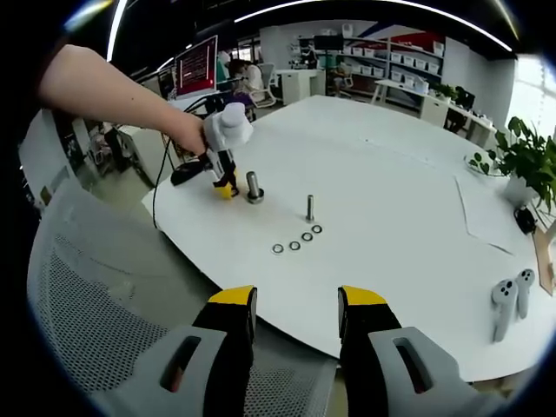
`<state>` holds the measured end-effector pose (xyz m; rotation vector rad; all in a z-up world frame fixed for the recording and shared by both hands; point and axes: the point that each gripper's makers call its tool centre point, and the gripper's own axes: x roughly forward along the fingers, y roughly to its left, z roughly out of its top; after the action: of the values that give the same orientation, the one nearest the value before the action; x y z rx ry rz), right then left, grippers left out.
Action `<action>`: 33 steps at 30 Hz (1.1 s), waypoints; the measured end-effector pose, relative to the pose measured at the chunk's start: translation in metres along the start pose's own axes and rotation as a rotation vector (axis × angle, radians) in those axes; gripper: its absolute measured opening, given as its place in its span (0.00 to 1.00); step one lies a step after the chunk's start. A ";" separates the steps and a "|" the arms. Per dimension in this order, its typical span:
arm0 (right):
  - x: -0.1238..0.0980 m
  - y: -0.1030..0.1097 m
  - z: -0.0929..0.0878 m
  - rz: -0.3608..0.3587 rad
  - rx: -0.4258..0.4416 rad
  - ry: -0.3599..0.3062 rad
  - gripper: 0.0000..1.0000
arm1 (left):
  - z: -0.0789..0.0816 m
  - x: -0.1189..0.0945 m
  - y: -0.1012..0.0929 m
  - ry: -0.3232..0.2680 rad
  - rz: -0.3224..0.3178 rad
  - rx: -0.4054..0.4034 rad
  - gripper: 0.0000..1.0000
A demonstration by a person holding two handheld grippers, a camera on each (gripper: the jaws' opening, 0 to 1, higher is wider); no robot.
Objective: Place the washer onto the threaded stud by aligning its center hole with the stud, sliding it down to the base, and recovering from edge contact or off-axis alignment until the washer reaches the visible bottom stop.
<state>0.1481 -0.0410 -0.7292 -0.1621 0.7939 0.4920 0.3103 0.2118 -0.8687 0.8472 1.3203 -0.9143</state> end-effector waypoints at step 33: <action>-0.001 0.000 0.002 -0.001 0.000 -0.010 0.39 | -0.007 -0.005 0.007 -0.083 0.034 -0.022 0.19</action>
<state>0.1489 -0.0410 -0.7276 -0.1602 0.7841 0.4921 0.3135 0.2214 -0.8638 0.8045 1.2390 -0.8981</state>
